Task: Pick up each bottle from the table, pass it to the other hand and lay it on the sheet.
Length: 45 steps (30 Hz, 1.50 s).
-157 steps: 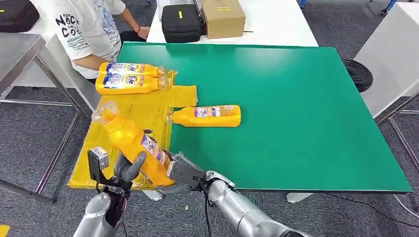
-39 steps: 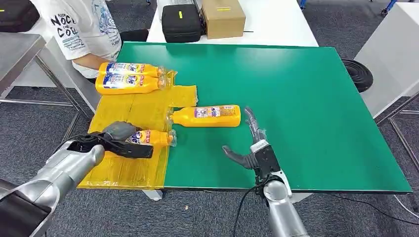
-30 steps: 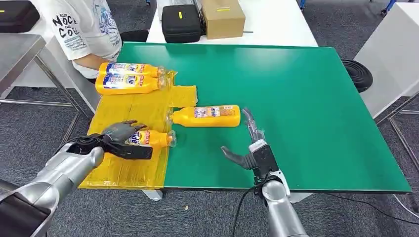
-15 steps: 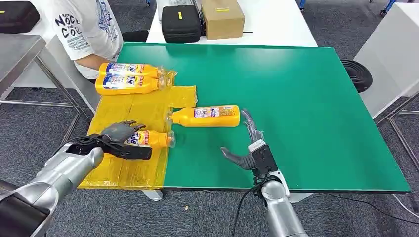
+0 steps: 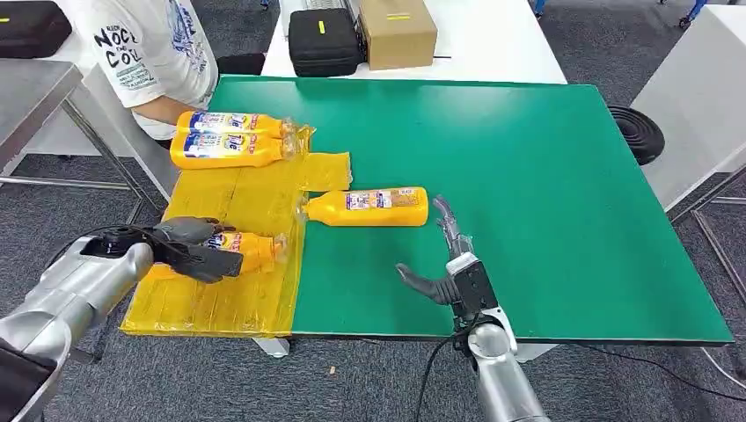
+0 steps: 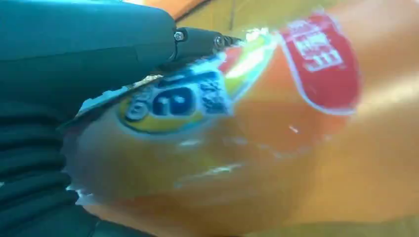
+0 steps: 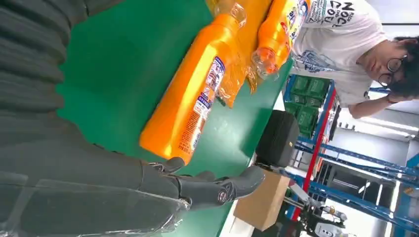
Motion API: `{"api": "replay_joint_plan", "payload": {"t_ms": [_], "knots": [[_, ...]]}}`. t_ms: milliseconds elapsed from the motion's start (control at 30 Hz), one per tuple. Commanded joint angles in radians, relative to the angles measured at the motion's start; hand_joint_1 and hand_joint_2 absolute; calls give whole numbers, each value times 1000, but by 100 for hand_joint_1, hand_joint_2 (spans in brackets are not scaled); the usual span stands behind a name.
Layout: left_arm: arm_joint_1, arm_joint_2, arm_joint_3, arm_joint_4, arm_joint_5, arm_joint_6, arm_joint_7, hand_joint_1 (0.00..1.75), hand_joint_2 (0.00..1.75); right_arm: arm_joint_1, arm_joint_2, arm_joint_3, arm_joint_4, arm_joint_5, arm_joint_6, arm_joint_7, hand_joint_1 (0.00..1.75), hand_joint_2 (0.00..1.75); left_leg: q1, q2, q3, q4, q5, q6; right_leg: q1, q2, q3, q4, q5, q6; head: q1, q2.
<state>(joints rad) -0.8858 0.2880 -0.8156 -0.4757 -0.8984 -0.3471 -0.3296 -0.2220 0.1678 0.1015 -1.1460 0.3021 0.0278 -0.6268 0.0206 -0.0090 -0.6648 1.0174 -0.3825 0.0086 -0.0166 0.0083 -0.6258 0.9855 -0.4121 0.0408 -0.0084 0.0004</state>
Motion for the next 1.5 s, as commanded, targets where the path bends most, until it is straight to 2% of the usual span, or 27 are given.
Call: {"api": "replay_joint_plan", "payload": {"t_ms": [33,67,433,667,733,767,900,1033,1200,1333,1467,1500], "knots": [[-57,47,-98,-29,26,-34,-11,0,175,-26,-23,21,54,-7,-14,-7,0,175,0,2,3,0,-2,1,0,1,3,0,-1,-1,0,0],[-58,47,-104,-29,29,-35,-12,0,175,-26,-23,21,54,-7,-15,-8,0,175,0,1,6,1,-3,1,1,0,6,0,-3,-2,0,0],[-57,38,-114,-30,33,-29,-10,0,175,-23,-24,17,46,-8,-18,-8,0,175,0,0,1,0,-1,0,0,0,2,-1,-1,-1,0,0],[-48,-10,-153,12,51,4,-1,0,175,-14,-20,2,37,-8,-25,-4,0,175,0,-1,6,0,-3,1,0,-3,7,-1,-3,-2,0,0],[-55,-28,-150,22,65,-2,-2,0,175,-24,-20,-2,41,-7,-27,-1,0,175,-1,-1,3,0,-1,1,0,-2,3,-1,-2,-1,0,0],[-62,-31,-142,25,79,-8,-10,0,175,-24,-22,-3,41,-7,-27,-1,0,175,-1,-2,7,0,-3,1,0,-3,7,-1,-3,-2,0,0],[-92,-1,-84,-37,191,-40,-58,0,175,-3,-31,-6,18,-7,-27,0,0,175,0,-2,2,1,-2,1,1,-3,3,0,-2,-2,0,0],[-104,81,-50,-196,384,-160,-66,0,175,32,-39,-2,-17,-7,-26,1,0,175,1,-1,0,1,-1,0,1,-2,1,0,-1,-1,0,0],[-129,90,-67,-228,454,-228,-49,0,175,22,-30,-12,-29,-14,-26,15,0,175,0,0,3,2,-3,1,1,-1,3,1,-3,-2,0,0],[-158,128,-114,-250,502,-287,-54,0,175,48,-26,-21,-69,-9,-24,32,0,175,0,0,1,1,-1,0,1,-1,1,0,-1,-1,0,0],[-140,145,-105,-292,560,-262,-48,0,175,65,-24,-29,-89,-3,-21,36,0,175,0,1,2,0,-2,0,0,0,1,0,-1,-1,0,0],[-106,137,-66,-302,591,-199,-66,0,175,67,-27,-25,-95,13,-25,41,0,175,0,0,5,1,-3,1,0,-1,4,1,-3,-2,0,0]]}}
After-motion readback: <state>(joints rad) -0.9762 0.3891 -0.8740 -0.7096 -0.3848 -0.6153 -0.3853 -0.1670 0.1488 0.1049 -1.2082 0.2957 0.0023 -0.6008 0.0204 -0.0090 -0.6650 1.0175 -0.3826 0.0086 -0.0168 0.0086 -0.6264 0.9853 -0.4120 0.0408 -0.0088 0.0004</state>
